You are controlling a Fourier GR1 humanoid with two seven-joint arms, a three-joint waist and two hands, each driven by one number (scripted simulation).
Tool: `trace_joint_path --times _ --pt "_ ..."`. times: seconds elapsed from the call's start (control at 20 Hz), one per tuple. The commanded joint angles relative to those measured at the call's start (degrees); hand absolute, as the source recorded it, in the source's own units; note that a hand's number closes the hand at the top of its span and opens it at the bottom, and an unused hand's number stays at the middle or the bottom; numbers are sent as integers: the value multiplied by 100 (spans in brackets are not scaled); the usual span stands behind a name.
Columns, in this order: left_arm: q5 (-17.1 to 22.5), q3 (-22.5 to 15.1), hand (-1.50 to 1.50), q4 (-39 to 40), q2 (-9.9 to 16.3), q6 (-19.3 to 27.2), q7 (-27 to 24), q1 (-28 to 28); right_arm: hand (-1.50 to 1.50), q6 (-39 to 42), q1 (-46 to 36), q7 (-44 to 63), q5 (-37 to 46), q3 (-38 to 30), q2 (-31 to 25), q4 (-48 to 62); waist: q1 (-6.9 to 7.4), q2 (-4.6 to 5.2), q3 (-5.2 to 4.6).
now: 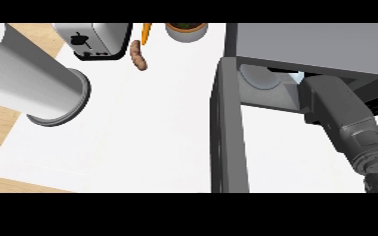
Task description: Pick up the milk, place it into the microwave and close the microwave
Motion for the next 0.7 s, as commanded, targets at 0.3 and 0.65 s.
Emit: trace_joint_path --times 0.3,0.65 --pt "67 23 -150 74 174 47 63 -253 150 -11 -271 129 151 116 -392 -30 229 260 89" --pt "-48 125 -150 123 257 93 54 -399 150 -33 -273 142 122 83 -449 -79 297 285 94"
